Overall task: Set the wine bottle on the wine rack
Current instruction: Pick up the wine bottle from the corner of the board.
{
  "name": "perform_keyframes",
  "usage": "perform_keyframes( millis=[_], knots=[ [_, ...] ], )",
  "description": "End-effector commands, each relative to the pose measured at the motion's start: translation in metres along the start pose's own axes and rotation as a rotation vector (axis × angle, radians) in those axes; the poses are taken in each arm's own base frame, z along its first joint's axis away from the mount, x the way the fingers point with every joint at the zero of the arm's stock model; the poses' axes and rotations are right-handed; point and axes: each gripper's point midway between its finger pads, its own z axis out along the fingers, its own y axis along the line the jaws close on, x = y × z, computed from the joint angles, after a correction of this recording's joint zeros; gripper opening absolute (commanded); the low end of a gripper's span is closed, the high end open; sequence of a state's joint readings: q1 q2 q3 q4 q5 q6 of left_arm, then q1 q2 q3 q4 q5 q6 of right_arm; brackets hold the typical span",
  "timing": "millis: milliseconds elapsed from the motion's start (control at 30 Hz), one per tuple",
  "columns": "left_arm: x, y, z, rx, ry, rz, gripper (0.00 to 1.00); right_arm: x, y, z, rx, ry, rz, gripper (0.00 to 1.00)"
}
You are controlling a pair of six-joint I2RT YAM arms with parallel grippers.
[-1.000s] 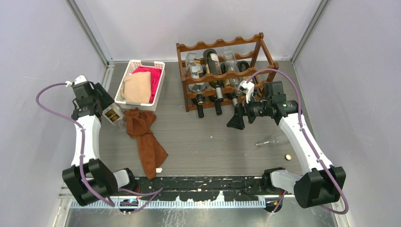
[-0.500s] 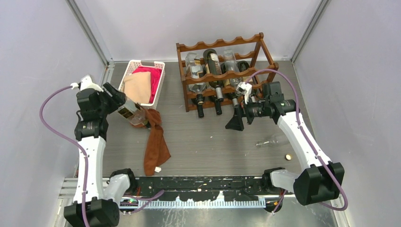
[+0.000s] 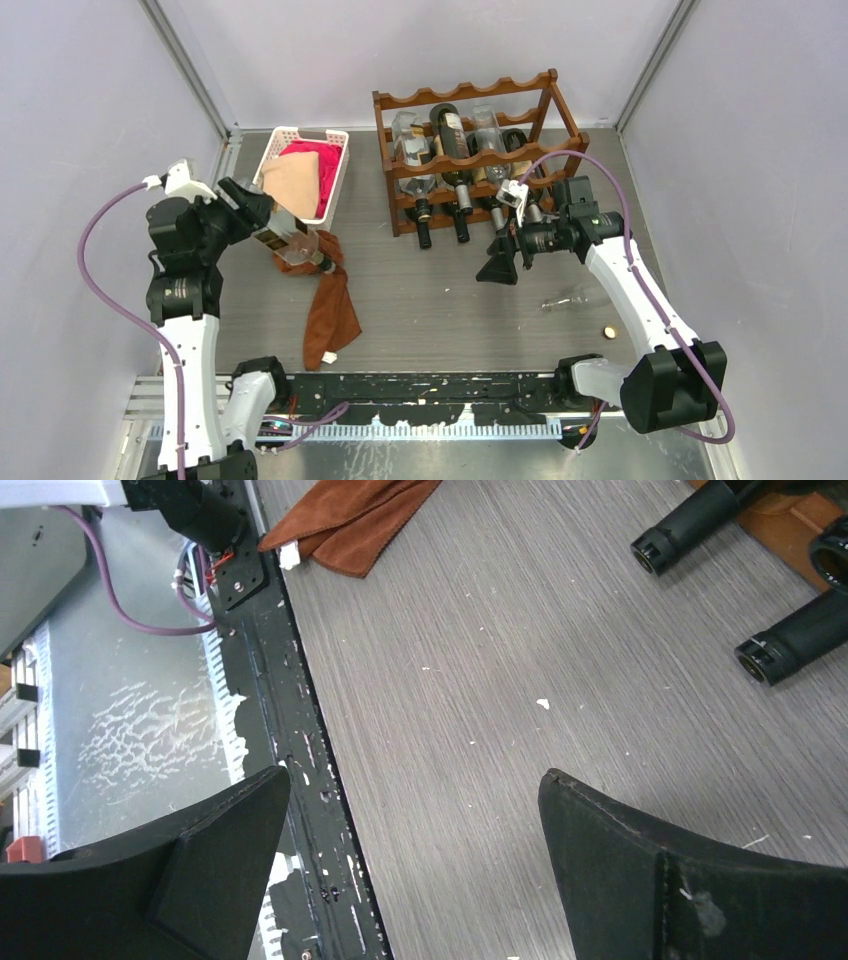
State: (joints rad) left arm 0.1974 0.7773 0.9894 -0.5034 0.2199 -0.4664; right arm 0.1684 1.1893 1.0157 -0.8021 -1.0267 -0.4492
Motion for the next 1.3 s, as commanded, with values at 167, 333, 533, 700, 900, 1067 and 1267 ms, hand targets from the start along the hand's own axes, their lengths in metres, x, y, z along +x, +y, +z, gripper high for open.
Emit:
perform_keyframes(
  millis=[167, 333, 533, 700, 900, 1067, 1267],
  knots=[
    [-0.058, -0.102, -0.045, 0.458, -0.147, -0.046, 0.0, -0.003, 0.017, -0.001, -0.091, -0.026, -0.083, 1.0],
    [-0.04, -0.129, -0.051, 0.645, -0.091, -0.115, 0.0, -0.003, 0.025, 0.0, -0.135, -0.043, -0.095, 1.0],
    [-0.003, -0.164, -0.057, 0.815, -0.035, -0.177, 0.0, -0.003, 0.034, 0.001, -0.198, -0.068, -0.096, 1.0],
    [0.045, -0.207, -0.052, 0.904, 0.059, -0.191, 0.0, -0.002, 0.038, 0.001, -0.228, -0.079, -0.111, 1.0],
    [0.082, -0.251, -0.055, 0.888, 0.082, -0.179, 0.0, 0.001, 0.045, -0.003, -0.229, -0.069, -0.158, 1.0],
    [0.1, -0.265, -0.046, 0.792, 0.055, -0.272, 0.0, 0.002, 0.051, -0.01, -0.227, -0.046, -0.194, 1.0],
    [0.122, -0.271, -0.035, 0.631, 0.007, -0.377, 0.0, 0.0, 0.056, -0.014, -0.225, -0.045, -0.205, 1.0]
  ],
)
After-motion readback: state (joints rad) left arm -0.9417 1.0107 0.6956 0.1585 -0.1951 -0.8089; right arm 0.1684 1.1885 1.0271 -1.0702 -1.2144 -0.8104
